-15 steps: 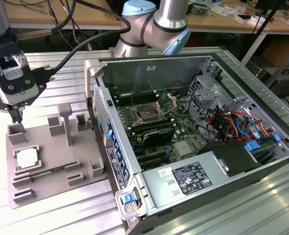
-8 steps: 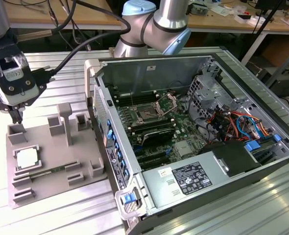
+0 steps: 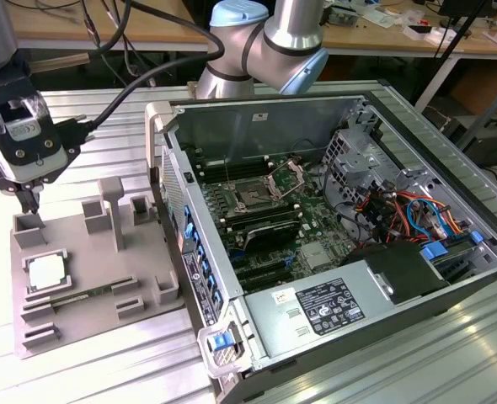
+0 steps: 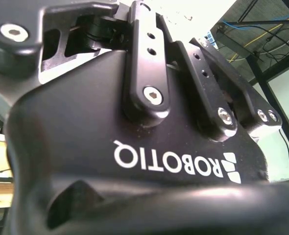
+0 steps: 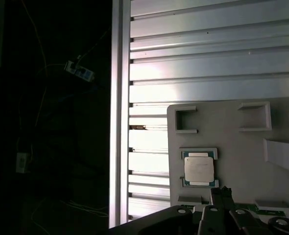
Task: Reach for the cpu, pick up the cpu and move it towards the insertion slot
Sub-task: 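Reach for the cpu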
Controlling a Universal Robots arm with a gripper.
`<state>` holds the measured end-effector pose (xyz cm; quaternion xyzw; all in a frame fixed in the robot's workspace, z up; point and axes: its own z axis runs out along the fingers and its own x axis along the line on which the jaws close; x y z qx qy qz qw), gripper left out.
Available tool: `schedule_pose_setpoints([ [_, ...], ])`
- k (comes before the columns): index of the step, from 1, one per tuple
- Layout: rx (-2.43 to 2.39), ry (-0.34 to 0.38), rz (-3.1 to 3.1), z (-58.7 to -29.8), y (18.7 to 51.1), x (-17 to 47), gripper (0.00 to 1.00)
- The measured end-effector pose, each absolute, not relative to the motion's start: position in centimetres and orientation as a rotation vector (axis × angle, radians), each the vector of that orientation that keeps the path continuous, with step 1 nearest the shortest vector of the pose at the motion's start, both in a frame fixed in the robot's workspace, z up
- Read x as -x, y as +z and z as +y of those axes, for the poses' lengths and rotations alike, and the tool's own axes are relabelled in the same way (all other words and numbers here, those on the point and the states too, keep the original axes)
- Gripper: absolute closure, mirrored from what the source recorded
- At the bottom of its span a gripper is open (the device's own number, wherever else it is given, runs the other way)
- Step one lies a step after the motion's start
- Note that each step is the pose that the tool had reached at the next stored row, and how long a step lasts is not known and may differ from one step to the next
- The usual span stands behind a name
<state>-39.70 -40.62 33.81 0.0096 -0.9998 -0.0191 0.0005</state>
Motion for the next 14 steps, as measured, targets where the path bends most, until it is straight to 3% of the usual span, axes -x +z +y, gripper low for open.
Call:
schedule_pose_setpoints([
  [14,-0.03,-0.06,-3.14,-40.62,33.44,39.72,0.89],
])
